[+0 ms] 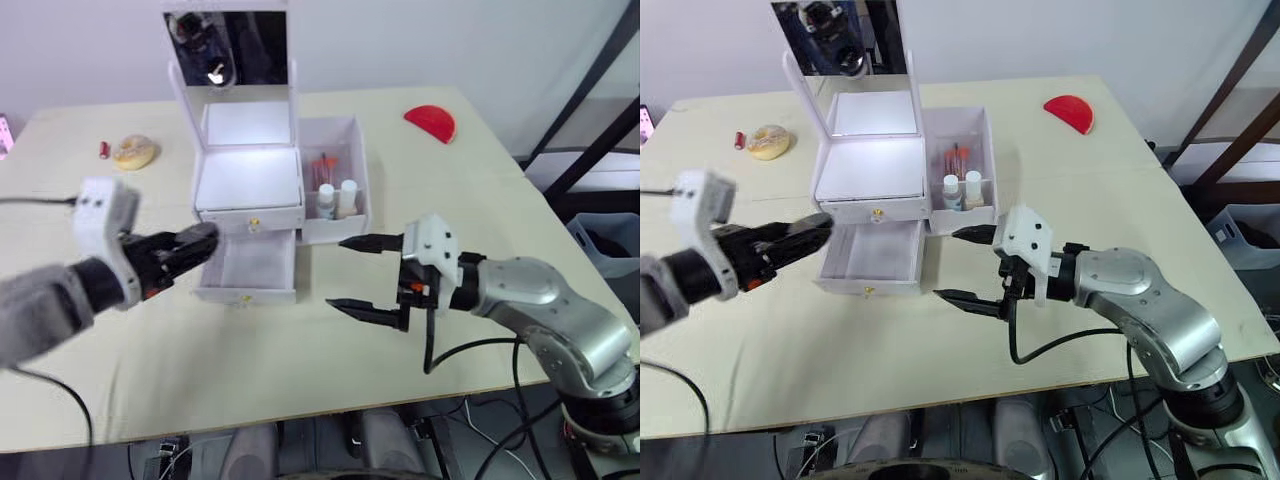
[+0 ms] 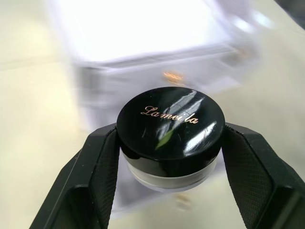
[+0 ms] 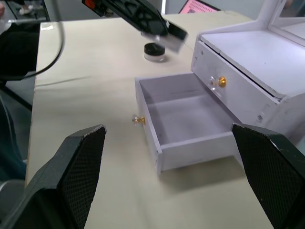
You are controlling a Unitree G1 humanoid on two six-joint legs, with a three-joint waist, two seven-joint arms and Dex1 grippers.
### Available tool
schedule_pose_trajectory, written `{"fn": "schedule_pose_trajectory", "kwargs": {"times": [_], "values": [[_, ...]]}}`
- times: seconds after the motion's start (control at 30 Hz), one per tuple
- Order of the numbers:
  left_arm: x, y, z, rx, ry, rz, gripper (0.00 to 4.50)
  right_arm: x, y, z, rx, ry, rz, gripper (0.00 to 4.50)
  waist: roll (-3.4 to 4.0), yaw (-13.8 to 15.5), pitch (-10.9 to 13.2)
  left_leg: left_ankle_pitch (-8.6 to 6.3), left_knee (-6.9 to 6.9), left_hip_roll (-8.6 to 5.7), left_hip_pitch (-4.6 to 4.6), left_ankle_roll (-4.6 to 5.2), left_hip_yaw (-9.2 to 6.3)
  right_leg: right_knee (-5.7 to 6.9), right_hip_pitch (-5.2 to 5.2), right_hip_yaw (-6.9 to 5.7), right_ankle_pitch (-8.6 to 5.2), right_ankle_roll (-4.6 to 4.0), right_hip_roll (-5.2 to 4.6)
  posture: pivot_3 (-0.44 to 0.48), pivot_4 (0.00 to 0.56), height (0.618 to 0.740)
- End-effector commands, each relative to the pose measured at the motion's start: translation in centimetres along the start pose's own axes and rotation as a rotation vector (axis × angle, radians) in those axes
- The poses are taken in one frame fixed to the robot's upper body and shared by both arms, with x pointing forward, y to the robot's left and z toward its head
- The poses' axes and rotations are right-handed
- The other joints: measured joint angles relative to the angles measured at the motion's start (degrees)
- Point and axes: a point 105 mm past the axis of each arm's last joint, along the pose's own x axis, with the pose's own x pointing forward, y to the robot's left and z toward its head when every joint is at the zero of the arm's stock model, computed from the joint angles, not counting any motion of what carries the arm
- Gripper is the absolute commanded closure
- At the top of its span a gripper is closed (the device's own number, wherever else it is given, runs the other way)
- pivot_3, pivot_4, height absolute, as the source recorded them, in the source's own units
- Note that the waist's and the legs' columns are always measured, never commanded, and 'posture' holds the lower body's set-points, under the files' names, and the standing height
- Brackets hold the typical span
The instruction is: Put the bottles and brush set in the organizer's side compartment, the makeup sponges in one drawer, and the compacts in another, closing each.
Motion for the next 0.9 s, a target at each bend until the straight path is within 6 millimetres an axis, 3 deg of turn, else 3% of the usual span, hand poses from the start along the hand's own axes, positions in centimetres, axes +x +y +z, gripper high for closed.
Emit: {"fn": "schedule_pose_trajectory", "kwargs": {"times": [0.03,0.17,0.33,0.47,0.77,0.83,0.9], "values": [[-2.1,4.4,-1.6,0.082,-0.115,0.274,1.87,-0.9,-1.1,1.5,-0.05,-0.026,0.004,0.0,0.06,0.0,0.0,0.0,-0.02,-0.01,0.04,0.0,0.14,-0.01,0.0,0.09,0.0,0.0,-0.02,0.0,0.15,0.739],[-2.7,7.5,-4.7,0.134,-0.102,0.416,1.87,-1.8,-2.1,1.8,-0.066,-0.008,0.009,0.0,-0.07,0.9,0.0,-0.01,0.13,0.0,-0.04,0.0,-0.03,0.0,-0.01,0.0,-0.08,0.1,0.02,0.0,0.15,0.739],[-0.9,6.5,-7.1,0.17,-0.103,0.342,1.87,-2.4,-2.8,1.9,-0.086,0.022,0.002,0.0,0.11,1.3,0.0,-0.09,0.19,0.09,-0.12,-0.14,0.02,-0.92,0.07,-0.1,-0.06,0.09,0.01,0.0,0.15,0.739],[0.1,6.9,-9.6,0.147,-0.084,0.34,1.87,-2.3,-2.7,2.0,-0.09,0.024,0.01,0.0,0.0,1.0,-0.1,-0.07,0.23,0.04,-0.24,-0.08,0.39,-0.93,0.21,0.04,0.01,-0.01,-0.15,0.0,0.15,0.739],[0.5,7.6,-11.4,0.128,-0.026,0.344,1.87,-2.4,-2.6,2.1,-0.091,0.031,0.004,0.0,0.07,1.4,-0.1,-0.25,-0.02,0.19,-0.1,0.19,0.05,-0.44,0.02,-0.16,0.09,-0.12,0.13,0.0,0.15,0.739],[0.5,7.7,-11.6,0.12,-0.021,0.35,0.81,-2.4,-2.6,2.1,-0.09,0.032,0.003,0.0,0.08,1.3,-0.1,-0.25,0.09,0.19,-0.1,0.19,0.07,-0.42,0.05,-0.16,0.1,-0.13,0.11,0.0,0.15,0.739],[0.5,7.7,-11.6,0.107,-0.025,0.349,0.02,-2.4,-2.6,2.0,-0.089,0.032,0.002,0.0,0.07,1.1,-0.1,-0.25,0.15,0.19,-0.09,0.19,0.12,-0.45,0.07,-0.15,-0.02,0.06,0.07,0.0,0.15,0.739]]}}
